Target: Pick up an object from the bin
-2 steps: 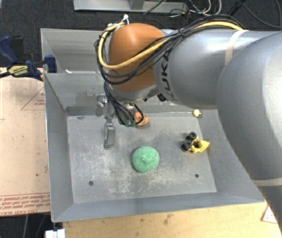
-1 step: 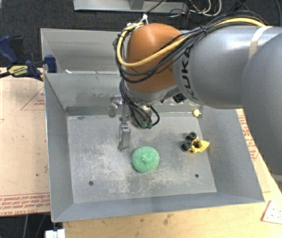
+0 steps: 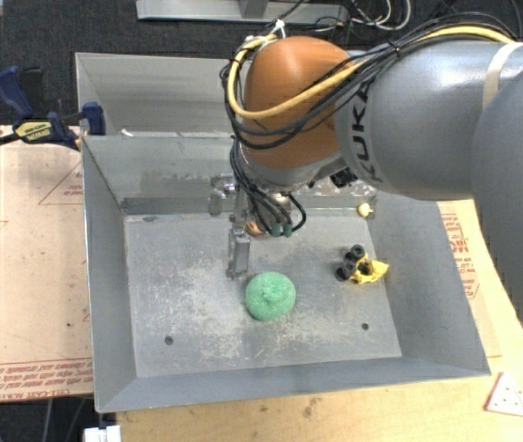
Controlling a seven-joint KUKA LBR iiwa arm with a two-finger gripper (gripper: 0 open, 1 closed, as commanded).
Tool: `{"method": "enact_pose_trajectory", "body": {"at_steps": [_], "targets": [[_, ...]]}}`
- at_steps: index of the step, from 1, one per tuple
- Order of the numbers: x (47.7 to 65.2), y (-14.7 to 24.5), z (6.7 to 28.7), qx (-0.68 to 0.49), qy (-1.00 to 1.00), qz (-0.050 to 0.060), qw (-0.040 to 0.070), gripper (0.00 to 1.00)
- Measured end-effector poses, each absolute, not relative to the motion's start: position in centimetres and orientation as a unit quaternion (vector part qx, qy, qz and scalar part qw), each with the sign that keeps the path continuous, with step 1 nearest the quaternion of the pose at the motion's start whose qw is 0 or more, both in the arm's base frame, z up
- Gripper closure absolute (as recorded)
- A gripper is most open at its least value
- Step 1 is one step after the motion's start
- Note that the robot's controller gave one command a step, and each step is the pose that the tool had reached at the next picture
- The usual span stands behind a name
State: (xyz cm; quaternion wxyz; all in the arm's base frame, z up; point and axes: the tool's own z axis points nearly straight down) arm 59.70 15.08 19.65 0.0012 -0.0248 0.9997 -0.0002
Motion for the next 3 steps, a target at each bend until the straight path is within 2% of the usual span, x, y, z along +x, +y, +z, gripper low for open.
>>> {"method": "enact_pose_trajectory", "body": {"at_steps": [1,2,3], "targets": [[58.2,11.4,18.7,-0.047,0.999,0.002,0.002,0.00],[53.5,8.1,17.4,-0.026,1.000,-0.001,0.001,0.00],[52.7,6.6,15.1,-0.069,0.998,0.001,-0.001,0.00]]}}
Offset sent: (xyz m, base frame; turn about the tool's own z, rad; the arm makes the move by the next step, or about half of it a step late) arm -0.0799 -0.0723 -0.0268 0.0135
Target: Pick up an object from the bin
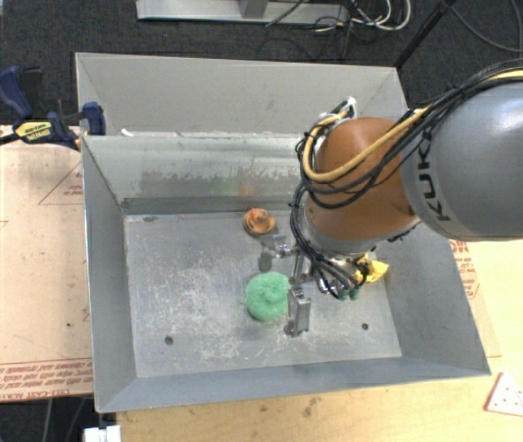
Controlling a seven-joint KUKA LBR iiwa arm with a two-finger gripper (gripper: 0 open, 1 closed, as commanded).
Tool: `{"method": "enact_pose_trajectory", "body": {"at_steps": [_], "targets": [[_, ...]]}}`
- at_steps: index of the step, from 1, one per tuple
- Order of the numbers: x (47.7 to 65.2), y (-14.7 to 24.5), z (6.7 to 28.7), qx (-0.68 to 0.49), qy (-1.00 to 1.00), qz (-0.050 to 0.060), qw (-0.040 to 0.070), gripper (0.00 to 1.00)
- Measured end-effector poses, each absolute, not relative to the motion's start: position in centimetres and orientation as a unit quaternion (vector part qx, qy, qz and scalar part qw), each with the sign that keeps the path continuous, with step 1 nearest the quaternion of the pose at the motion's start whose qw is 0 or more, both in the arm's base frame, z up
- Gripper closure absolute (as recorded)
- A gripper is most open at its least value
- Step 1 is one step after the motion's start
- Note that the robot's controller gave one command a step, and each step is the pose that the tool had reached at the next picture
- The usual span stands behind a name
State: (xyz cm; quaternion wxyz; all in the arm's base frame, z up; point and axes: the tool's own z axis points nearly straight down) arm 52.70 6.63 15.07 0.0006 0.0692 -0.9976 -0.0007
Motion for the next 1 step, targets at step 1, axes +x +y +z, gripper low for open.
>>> {"method": "enact_pose_trajectory", "body": {"at_steps": [1], "targets": [[55.65,5.43,12.21,0.187,-0.982,0.000,-0.003,0.00]]}}
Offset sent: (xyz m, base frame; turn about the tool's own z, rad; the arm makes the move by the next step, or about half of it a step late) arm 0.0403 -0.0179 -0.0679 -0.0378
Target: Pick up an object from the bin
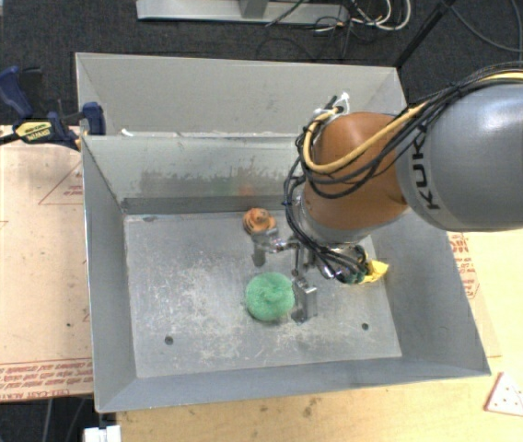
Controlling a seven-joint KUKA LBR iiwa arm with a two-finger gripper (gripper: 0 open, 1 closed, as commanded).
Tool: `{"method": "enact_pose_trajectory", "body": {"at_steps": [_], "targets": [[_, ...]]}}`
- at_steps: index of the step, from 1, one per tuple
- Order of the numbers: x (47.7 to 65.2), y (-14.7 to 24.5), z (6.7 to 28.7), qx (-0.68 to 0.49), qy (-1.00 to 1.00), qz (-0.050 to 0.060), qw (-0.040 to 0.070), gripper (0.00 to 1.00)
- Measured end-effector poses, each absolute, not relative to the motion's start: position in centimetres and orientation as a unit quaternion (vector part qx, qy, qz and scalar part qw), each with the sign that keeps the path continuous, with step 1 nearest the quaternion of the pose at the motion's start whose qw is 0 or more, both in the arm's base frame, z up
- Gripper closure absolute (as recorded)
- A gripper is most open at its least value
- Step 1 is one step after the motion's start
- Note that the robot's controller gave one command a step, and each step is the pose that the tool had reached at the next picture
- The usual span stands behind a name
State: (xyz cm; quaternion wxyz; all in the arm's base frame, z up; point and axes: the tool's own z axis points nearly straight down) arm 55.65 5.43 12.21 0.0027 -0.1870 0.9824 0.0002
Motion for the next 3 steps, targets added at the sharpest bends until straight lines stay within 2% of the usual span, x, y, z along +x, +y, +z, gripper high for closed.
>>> {"method": "enact_pose_trajectory", "body": {"at_steps": [1,2,3], "targets": [[57.0,5.0,8.6,-0.087,0.996,0.002,0.003,1.00],[57.0,5.0,8.6,-0.087,0.996,0.002,0.003,1.00],[57.3,3.0,26.2,-0.124,0.992,0.000,0.006,1.00]]}}
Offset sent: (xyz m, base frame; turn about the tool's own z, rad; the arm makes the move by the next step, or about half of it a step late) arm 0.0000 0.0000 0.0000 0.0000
